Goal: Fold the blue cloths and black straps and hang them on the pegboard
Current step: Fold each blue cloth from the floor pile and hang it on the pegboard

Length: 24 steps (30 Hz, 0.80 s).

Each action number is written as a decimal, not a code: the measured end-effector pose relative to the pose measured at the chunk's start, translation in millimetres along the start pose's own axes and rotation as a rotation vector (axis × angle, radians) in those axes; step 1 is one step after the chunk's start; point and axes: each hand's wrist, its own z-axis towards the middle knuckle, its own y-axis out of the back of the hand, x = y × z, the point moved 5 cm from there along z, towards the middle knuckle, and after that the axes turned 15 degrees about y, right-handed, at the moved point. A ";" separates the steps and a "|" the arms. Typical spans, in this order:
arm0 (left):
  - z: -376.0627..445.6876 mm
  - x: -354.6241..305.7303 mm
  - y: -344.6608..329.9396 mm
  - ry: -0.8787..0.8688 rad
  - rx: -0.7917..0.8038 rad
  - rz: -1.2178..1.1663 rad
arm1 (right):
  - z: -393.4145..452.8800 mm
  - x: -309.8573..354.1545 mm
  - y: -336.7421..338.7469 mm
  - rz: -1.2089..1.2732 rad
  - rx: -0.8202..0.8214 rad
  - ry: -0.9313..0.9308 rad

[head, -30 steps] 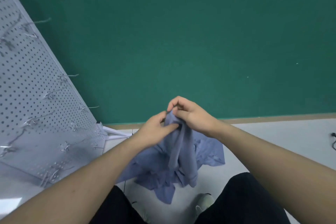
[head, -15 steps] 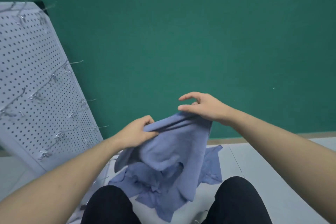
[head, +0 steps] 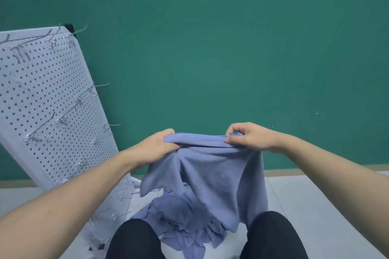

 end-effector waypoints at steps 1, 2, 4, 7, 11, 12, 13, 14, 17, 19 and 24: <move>-0.6 -5.6 0.6 -0.015 -0.016 -0.026 | -0.3 0.8 -1.7 -0.003 0.005 0.003; -1.4 -10.7 1.4 -0.030 -0.037 -0.051 | -0.7 1.6 -2.9 0.005 0.005 0.001; -2.9 -19.2 5.3 -0.056 -0.101 -0.108 | -2.4 3.1 -2.6 0.056 -0.029 -0.015; -3.0 -30.9 11.6 -0.109 -0.135 -0.269 | -3.1 5.6 -2.8 0.202 -0.106 -0.017; -1.8 -47.5 10.9 -0.171 -0.115 -0.260 | 7.9 23.2 -12.8 0.334 -0.148 0.012; -1.6 -50.3 9.1 -0.181 -0.113 -0.239 | 12.5 30.8 -17.7 0.409 -0.131 0.012; -1.2 -52.7 7.3 -0.197 -0.112 -0.212 | 17.8 39.1 -23.0 0.467 -0.101 0.012; -0.7 -54.4 5.6 -0.213 -0.114 -0.181 | 23.3 47.5 -28.0 0.483 -0.071 0.021; 0.8 -54.3 7.0 -0.248 -0.142 -0.116 | 38.6 66.1 -37.3 0.387 -0.100 0.074; 1.5 -48.7 12.8 -0.246 -0.197 -0.095 | 44.7 73.4 -38.5 0.292 -0.169 0.125; 2.2 -31.5 22.7 -0.152 -0.271 0.037 | 47.0 83.2 -44.1 0.163 -0.218 0.174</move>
